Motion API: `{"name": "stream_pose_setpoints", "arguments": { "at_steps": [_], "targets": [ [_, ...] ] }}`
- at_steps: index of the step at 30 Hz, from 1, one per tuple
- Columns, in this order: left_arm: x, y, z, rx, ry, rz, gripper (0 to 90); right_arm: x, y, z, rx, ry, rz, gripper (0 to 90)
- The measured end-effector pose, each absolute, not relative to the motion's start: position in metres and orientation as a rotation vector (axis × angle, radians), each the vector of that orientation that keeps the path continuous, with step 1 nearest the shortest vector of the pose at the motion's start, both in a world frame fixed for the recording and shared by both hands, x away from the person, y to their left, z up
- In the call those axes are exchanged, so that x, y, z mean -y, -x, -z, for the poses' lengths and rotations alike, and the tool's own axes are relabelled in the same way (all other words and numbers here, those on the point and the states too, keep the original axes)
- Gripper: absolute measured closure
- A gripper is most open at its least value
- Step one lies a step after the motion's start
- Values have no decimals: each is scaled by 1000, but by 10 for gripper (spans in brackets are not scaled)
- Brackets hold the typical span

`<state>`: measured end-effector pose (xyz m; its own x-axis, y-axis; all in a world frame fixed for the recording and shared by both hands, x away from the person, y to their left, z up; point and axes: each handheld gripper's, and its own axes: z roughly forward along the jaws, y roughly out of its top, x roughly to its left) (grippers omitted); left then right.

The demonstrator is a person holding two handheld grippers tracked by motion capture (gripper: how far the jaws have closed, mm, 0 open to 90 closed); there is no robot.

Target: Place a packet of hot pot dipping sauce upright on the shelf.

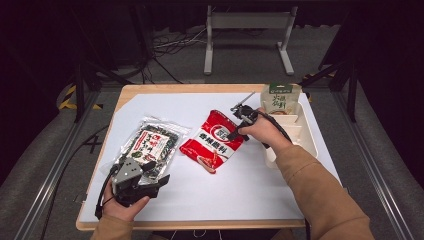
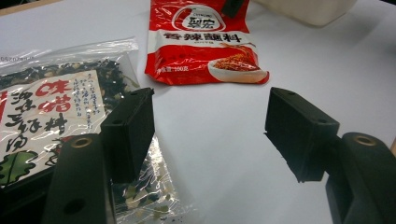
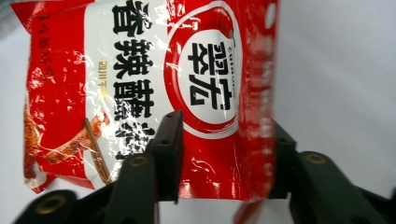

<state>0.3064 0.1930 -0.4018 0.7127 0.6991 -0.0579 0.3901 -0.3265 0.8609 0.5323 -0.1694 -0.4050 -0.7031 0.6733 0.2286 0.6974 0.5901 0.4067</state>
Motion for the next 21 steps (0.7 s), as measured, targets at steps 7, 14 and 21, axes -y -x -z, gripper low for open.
{"name": "stream_pose_setpoints", "arguments": {
  "at_steps": [7, 14, 21],
  "targets": [
    [-193, -306, 402, -838, -1954, -404, 333, 169, -533, 402, 2861, 1123, 695, 840],
    [-193, -306, 401, -835, -1956, -408, 333, 170, -533, 397, 2868, 1130, 685, 877],
    [-193, -306, 401, -838, -1952, -407, 333, 170, -527, 381, 2870, 1122, 727, 881]
  ]
}}
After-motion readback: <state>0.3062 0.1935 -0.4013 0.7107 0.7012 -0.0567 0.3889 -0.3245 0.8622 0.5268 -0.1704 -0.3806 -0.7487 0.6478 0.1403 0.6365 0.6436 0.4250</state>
